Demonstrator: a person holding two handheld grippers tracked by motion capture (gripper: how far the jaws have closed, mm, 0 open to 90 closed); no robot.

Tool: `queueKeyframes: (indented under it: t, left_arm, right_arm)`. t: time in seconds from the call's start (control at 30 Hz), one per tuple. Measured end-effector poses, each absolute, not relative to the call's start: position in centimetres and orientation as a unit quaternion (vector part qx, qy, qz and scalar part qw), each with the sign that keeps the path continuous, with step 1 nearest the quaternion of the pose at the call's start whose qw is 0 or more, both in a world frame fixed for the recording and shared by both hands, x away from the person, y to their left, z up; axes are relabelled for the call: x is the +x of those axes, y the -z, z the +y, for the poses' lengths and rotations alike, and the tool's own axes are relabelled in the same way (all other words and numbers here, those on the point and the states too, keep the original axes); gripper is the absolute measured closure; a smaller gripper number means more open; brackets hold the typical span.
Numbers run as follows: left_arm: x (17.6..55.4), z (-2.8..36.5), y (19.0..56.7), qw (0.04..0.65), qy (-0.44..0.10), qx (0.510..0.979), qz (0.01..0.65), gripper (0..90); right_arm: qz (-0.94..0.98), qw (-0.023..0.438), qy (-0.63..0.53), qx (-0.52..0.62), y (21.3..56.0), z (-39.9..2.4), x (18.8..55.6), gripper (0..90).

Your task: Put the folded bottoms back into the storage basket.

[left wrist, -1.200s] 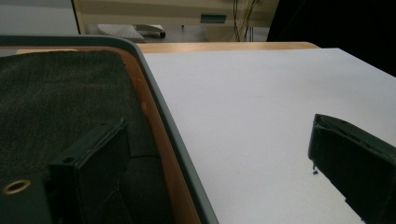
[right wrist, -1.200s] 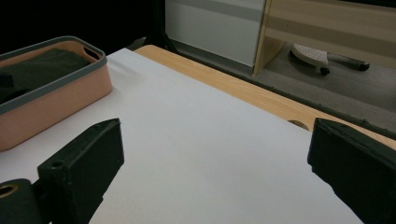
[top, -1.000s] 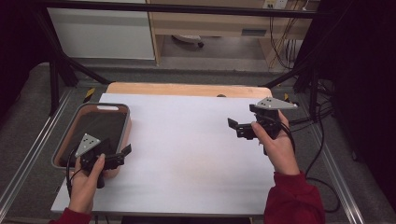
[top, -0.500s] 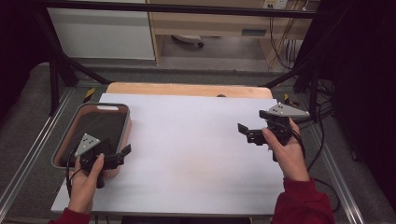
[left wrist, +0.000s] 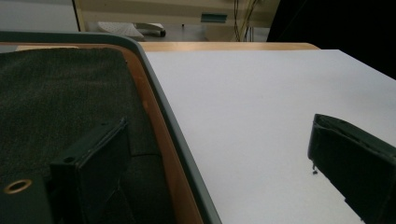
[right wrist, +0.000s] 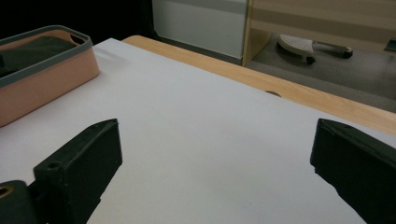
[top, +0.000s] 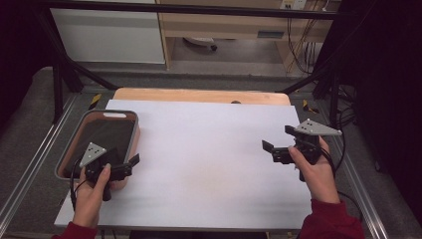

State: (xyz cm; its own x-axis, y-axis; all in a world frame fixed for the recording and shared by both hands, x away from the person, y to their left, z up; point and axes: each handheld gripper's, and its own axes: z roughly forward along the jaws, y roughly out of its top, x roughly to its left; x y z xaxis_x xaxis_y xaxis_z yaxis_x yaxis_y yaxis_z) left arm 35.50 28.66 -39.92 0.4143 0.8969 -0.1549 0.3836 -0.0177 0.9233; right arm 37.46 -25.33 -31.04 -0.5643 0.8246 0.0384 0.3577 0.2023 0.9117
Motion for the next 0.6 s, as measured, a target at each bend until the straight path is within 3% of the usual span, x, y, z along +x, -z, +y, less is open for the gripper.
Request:
queueKeyframes:
  t: [0.6]
  left_arm:
    - [35.5,28.7,39.9,0.510,-0.254,0.667,0.480,5.3]
  right_arm:
    - [0.721,0.268,-0.497,0.401,33.2,-26.6,36.2,2.8]
